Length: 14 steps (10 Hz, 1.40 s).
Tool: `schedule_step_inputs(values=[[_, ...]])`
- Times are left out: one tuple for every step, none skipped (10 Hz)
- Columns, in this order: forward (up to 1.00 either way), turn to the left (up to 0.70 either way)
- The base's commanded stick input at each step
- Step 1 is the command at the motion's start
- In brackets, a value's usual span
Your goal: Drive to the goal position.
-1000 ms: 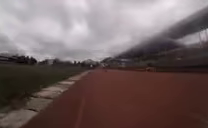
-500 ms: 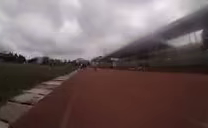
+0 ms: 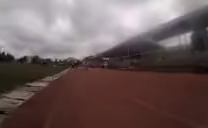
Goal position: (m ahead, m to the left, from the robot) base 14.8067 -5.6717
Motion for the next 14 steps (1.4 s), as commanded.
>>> schedule_step_inputs(values=[[0.7,-0.35],[0.7,-0.35],[0.7,-0.35],[0.7,-0.35],[0.7,-0.35],[0.7,-0.35],[0.7,-0.35],[0.7,-0.35],[0.7,-0.35],[0.7,-0.35],[0.7,-0.35],[0.7,-0.35],[0.7,-0.35],[0.7,-0.35]])
